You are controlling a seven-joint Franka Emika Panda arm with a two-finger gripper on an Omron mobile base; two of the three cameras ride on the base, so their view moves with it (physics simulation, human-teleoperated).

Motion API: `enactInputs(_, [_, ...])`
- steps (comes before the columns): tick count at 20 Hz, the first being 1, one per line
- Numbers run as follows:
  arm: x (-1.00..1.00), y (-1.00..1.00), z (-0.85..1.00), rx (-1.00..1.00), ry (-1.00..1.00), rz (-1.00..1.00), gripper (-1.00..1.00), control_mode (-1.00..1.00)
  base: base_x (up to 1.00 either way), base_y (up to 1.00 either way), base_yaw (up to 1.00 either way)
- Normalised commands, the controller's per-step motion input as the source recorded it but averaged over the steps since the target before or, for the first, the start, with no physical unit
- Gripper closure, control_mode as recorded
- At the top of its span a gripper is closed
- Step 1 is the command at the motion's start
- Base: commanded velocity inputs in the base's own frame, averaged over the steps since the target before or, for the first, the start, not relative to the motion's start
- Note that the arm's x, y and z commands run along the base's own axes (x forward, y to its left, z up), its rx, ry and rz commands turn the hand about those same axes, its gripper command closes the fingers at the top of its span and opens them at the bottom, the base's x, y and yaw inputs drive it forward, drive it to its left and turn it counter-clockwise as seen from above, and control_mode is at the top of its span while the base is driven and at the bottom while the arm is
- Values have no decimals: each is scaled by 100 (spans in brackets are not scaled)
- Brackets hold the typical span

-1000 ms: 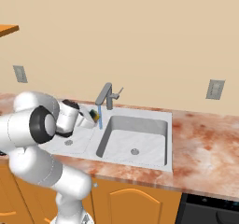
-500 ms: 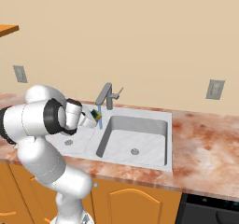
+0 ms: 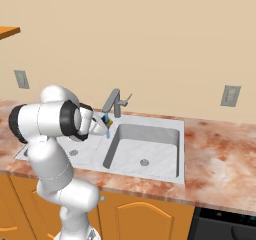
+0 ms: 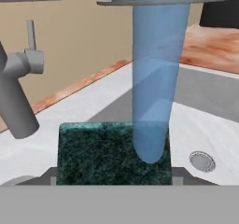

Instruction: Soak the sponge with water for a few seconds and then drop it inside the sink.

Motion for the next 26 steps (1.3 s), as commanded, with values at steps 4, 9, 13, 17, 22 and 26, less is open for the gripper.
enactInputs(4, [23,-5,-14,0,0,0,100,-100,0,0,0])
enactInputs(9, [14,0,-9,0,0,0,100,-100,0,0,0])
enactInputs(13, [-18,0,0,0,0,-1,100,-100,0,0,0])
enactInputs(17, [-36,0,0,0,0,-2,100,-100,0,0,0])
enactInputs(22, [-14,0,0,0,0,-2,100,-100,0,0,0])
enactInputs(26, [0,0,0,0,0,0,100,-100,0,0,0])
